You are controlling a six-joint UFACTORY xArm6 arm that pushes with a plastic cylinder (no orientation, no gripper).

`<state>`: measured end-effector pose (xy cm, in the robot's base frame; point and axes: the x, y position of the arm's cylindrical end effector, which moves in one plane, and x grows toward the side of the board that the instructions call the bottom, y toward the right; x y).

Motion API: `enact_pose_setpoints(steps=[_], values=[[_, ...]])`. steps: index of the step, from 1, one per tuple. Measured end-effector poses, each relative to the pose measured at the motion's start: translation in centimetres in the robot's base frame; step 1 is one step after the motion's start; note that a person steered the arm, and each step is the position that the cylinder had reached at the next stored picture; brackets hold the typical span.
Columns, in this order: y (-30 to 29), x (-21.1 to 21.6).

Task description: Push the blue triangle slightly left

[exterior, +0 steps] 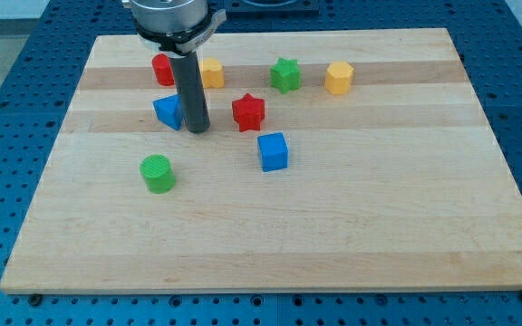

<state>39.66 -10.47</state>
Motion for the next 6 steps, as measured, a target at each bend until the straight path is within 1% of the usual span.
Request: enact_pose_setpoints(steps=[1, 3, 6], values=[[0.0, -1.5], [0.0, -1.9], [-5.9, -1.8]])
